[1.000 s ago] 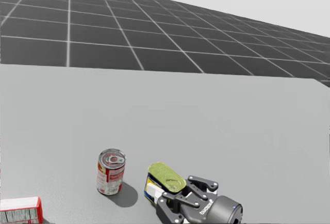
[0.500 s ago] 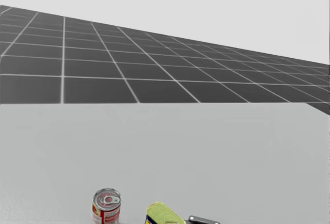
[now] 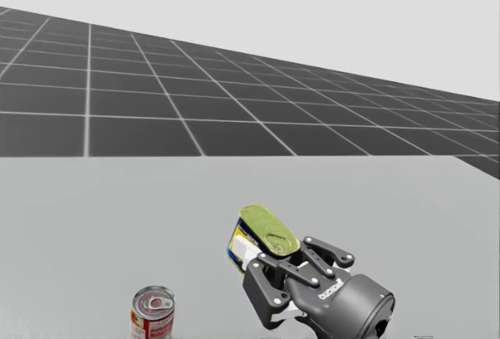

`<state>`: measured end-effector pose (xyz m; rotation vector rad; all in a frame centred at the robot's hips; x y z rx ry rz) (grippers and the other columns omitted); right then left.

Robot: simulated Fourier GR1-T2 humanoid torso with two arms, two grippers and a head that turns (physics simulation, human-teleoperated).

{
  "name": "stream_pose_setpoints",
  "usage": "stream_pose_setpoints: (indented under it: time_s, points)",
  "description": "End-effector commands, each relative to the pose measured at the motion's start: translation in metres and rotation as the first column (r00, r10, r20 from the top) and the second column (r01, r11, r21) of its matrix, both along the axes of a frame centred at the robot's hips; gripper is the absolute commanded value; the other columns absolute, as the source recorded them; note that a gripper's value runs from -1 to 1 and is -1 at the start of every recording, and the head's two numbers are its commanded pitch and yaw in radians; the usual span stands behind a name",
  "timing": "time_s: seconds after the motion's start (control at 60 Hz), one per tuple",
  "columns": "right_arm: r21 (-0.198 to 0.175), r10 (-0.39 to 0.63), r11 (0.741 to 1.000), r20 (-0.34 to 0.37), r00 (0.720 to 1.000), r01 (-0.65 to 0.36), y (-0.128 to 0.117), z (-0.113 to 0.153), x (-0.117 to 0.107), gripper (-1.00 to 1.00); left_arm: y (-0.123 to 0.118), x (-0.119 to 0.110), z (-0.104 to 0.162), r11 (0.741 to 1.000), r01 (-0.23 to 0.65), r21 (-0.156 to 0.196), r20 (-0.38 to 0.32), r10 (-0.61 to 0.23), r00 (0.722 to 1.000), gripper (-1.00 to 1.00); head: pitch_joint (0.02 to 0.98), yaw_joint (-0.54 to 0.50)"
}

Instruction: Grasp the can of spam and hold it up.

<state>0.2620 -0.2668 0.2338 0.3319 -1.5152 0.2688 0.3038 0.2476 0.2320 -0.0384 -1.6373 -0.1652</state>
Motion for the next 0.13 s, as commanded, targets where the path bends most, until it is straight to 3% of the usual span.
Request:
stream_pose_setpoints:
  time_s: [0.017,0.133]
  points:
    - [0.033,-0.112,0.994,0.149,0.982,0.109,-0.003,0.062,0.019,1.00,0.000,0.000,0.001,1.000,-0.003,-0.003,0.000,0.003,1.000,-1.00,0.440,-0.42]
    - [0.059,-0.135,0.990,0.212,0.968,0.125,0.002,0.085,0.021,1.00,0.000,0.001,0.001,1.000,-0.006,-0.002,-0.004,0.006,1.000,-1.00,0.437,-0.41]
